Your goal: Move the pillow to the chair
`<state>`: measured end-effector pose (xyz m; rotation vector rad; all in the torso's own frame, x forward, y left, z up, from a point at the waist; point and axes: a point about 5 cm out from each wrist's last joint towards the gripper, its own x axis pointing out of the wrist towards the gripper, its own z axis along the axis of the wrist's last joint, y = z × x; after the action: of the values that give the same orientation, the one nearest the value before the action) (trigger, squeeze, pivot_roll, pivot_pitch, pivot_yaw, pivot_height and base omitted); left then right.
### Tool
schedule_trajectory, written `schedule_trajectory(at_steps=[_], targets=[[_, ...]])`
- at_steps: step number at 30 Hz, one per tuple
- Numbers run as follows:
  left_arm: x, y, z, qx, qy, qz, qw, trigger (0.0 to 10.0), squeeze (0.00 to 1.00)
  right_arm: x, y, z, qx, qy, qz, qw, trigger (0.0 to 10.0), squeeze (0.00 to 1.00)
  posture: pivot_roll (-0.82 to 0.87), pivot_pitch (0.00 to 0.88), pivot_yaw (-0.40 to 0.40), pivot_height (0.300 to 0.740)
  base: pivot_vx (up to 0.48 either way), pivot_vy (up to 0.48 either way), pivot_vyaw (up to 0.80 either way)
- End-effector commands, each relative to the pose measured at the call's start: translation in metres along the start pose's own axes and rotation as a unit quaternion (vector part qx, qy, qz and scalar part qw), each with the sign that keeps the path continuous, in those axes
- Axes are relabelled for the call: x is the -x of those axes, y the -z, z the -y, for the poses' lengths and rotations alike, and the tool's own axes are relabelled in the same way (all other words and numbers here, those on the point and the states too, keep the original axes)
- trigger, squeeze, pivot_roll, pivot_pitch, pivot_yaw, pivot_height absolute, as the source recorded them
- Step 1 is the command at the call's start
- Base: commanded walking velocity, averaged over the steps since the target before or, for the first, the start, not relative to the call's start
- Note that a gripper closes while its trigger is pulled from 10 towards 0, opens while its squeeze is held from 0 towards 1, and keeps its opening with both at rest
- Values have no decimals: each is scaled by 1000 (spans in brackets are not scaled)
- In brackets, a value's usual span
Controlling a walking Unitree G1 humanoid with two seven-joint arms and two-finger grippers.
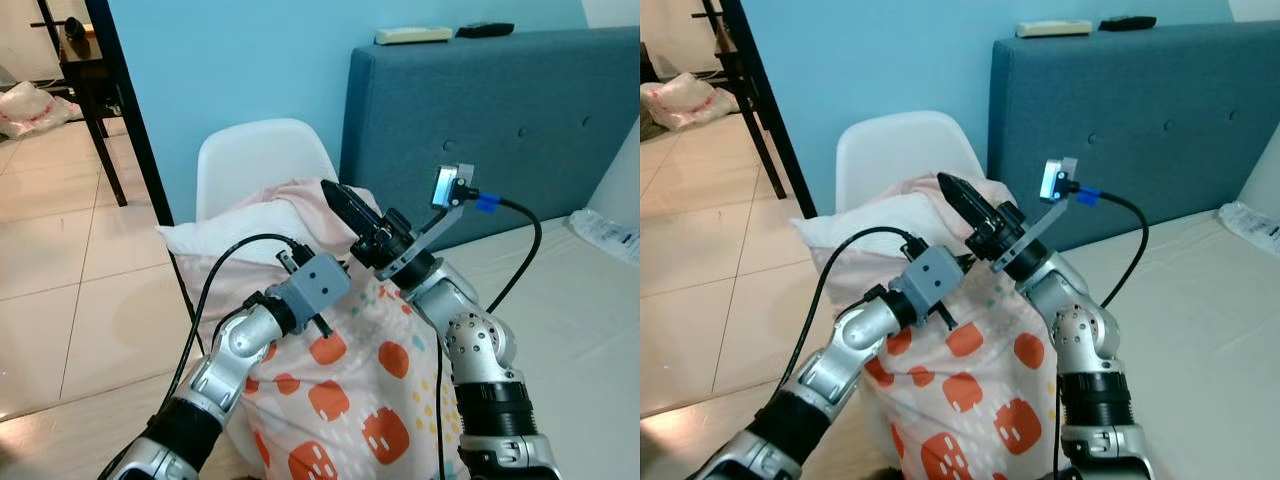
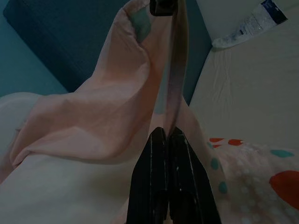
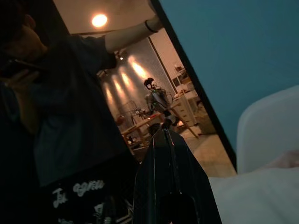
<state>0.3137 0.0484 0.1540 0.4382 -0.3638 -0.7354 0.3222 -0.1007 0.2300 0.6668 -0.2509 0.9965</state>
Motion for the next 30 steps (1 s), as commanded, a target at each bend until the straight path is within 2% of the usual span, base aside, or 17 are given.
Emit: schedule_trajectory(at_steps=[1, 2, 3, 4, 5, 6, 7, 8, 9, 12, 18, 22, 26, 27, 28, 29, 30], targets=[[-1, 3, 2, -6, 1, -6, 1000, 0, 0, -5, 1, -2, 24, 0, -27, 999, 10000, 0, 108, 0, -18, 611, 0, 0, 0], [-1, 3, 3, -6, 0, -6, 1000, 0, 0, -5, 4, -1, 33, 3, -47, 998, 10000, 0, 109, 0, -18, 611, 0, 0, 0], [-1, 2, 3, -6, -1, -6, 1000, 0, 0, -3, 9, -4, 61, -12, -84, 995, 10000, 1000, 111, 0, -20, 611, 0, 0, 0], [-1, 2, 3, -6, -1, -6, 1000, 0, 0, -3, 9, -4, 61, -12, -84, 995, 10000, 1000, 111, 0, -20, 611, 0, 0, 0], [-1, 2, 4, -7, -2, -6, 1000, 0, 0, 6, 11, -14, 93, -64, -139, 984, 10000, 1000, 114, 0, -21, 611, 0, 0, 0], [-1, 2, 4, -8, -3, -7, 1000, 0, 0, 9, 7, -18, 101, -83, -147, 980, 10000, 1000, 113, 0, -20, 611, 0, 0, 0], [-1, 2, 4, -8, -3, -7, 1000, 0, 0, 9, 7, -18, 101, -83, -147, 980, 10000, 1000, 113, 0, -20, 611, 0, 0, 0], [-1, 3, 5, -8, -5, -8, 1000, 0, 0, 13, -6, -23, 111, -105, -138, 979, 10000, 1000, 113, 0, -23, 611, 0, 0, 0], [-1, 3, 5, -8, -5, -8, 1000, 0, 0, 13, -6, -23, 111, -105, -138, 979, 10000, 1000, 113, 0, -23, 611, 0, 0, 0], [0, 5, 5, -9, -8, -10, 1000, 0, 0, 18, -25, -26, 125, -122, -125, 977, 10000, 1000, 110, 0, -25, 611, 0, 0, 0], [0, 6, 5, -11, -8, -11, 1000, 0, 0, 19, -30, -22, 139, -105, -110, 979, 10000, 1000, 110, 0, -28, 611, 0, 0, 0], [-1, 6, 7, -14, -6, -10, 1000, 0, 0, 14, -45, 4, 167, 10, -56, 984, 10000, 1000, 111, 0, -24, 611, 0, 0, 0], [-1, 5, 8, -15, -5, -10, 1000, 0, 0, 13, -55, 13, 177, 52, -30, 982, 10000, 1000, 110, 0, -23, 611, 0, 0, 0], [-1, 6, 9, -15, -1, -9, 1000, 0, 0, 16, -72, 31, 205, 141, -3, 969, 10000, 1000, 110, 0, -20, 611, 0, 0, 0], [-1, 6, 9, -15, 0, -8, 1000, 0, 0, 18, -78, 39, 220, 177, 5, 959, 10000, 1000, 109, 0, -20, 611, 0, 0, 0], [-1, 6, 10, -15, 1, -8, 1000, 0, 0, 20, -81, 43, 229, 196, 8, 954, 10000, 1000, 109, 0, -20, 611, 0, 0, 0], [-1, 6, 10, -15, 1, -8, 1000, 0, 0, 20, -81, 43, 229, 196, 8, 954, 10000, 1000, 109, 0, -20, 611, 0, 0, 0]])
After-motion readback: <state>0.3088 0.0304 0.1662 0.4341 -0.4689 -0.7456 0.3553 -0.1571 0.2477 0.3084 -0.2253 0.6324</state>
